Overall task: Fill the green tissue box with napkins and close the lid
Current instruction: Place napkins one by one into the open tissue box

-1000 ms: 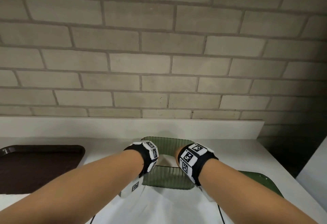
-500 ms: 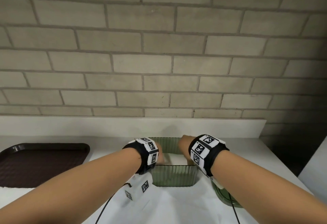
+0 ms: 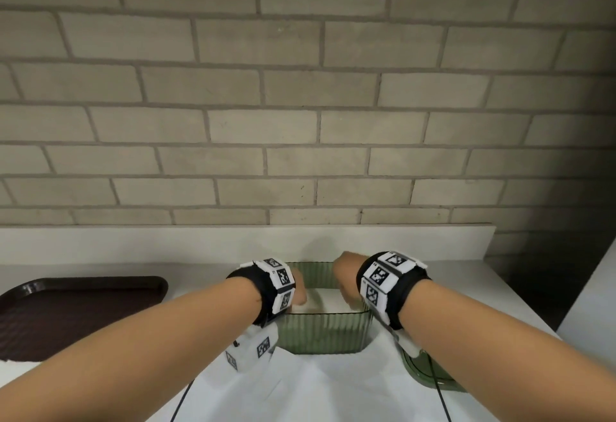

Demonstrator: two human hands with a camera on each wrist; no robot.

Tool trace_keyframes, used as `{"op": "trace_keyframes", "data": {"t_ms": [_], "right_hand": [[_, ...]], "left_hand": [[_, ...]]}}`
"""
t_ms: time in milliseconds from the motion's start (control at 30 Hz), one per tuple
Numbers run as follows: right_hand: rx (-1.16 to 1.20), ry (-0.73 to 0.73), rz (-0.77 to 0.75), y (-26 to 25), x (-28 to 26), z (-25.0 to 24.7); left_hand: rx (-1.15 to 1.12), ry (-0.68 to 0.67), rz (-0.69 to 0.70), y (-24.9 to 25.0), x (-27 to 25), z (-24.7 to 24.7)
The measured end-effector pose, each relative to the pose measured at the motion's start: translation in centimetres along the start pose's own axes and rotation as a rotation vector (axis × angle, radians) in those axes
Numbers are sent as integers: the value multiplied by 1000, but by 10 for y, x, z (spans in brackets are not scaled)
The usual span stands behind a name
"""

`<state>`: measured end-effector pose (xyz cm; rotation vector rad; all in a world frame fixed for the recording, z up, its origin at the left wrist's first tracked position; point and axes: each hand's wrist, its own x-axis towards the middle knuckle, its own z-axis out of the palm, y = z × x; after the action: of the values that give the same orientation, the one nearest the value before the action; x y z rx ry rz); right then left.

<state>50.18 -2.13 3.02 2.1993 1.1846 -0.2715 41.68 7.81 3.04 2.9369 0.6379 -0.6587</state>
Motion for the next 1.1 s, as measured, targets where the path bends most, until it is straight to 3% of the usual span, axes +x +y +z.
{"op": "trace_keyframes", "data": {"t_ms": [100, 233, 467, 867, 1100], "right_hand": [[350, 129, -10, 20, -30, -15], [526, 289, -32, 33, -74, -3], [742, 470, -85, 17, -148, 29], [996, 537, 42, -45, -247, 96], [1079, 555, 169, -87, -295, 113]], "left_hand": [[-161, 3, 13, -6, -12, -19], [-374, 241, 90, -18, -43, -33], [-744, 331, 182, -41, -100, -7], [-1028, 182, 151, -70, -207, 95], [-1021, 115, 158, -75, -239, 139]]}}
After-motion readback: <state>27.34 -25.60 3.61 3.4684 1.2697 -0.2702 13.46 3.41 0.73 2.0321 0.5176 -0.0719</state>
